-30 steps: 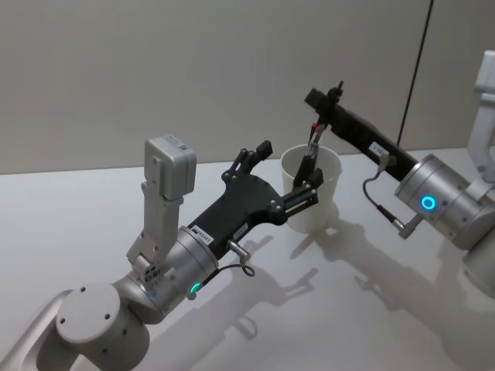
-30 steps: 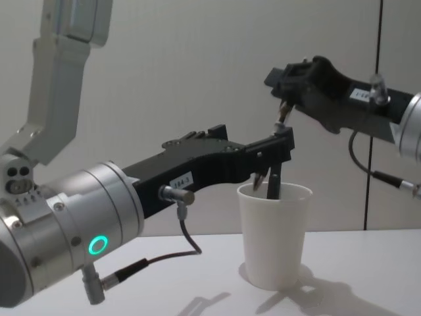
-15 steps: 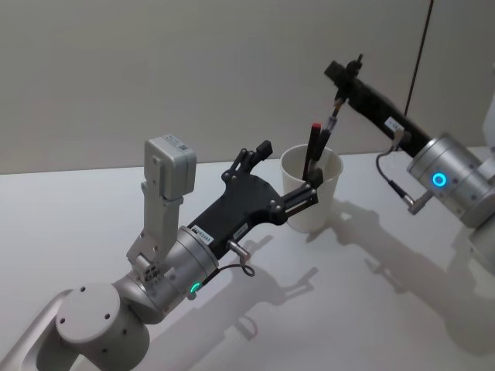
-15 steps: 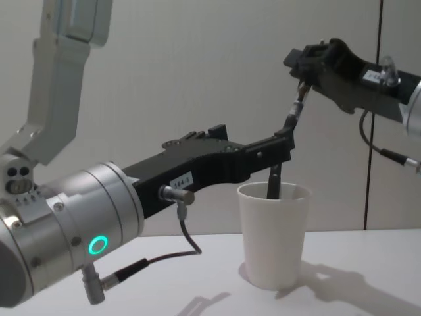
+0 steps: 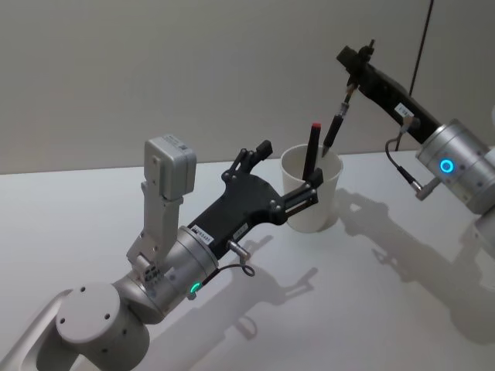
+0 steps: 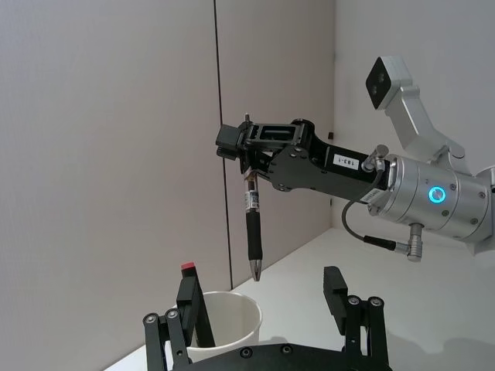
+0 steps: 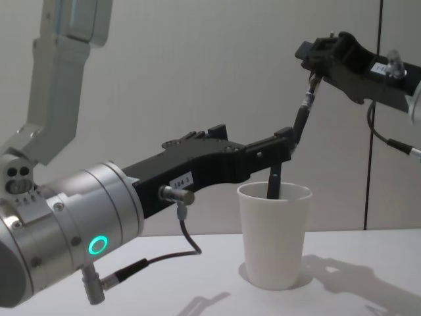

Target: Place the pen into the pen holder.

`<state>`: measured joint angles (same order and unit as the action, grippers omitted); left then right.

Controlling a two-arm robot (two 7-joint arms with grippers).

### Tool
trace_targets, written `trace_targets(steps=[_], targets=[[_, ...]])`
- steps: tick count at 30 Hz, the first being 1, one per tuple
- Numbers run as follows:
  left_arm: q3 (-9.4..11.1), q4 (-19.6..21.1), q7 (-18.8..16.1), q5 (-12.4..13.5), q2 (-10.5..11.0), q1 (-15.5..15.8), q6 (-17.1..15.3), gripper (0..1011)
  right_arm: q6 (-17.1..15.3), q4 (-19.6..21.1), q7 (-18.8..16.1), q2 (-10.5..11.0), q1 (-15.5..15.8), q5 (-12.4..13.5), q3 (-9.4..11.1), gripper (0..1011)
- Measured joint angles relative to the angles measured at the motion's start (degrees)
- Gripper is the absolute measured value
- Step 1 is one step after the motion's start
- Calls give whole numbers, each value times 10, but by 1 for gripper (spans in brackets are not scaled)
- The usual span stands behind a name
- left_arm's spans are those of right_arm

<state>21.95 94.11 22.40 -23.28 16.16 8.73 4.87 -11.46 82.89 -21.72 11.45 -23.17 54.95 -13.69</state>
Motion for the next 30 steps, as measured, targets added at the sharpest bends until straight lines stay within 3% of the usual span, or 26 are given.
trace_targets(steps=[10, 30], targets=[[0, 0, 0, 0, 0, 0, 0, 1001, 1, -9, -9, 5, -9, -28, 0, 154], [0, 0, 0, 0, 0, 0, 0, 1001, 10, -40, -58, 8, -31, -125, -16, 154]])
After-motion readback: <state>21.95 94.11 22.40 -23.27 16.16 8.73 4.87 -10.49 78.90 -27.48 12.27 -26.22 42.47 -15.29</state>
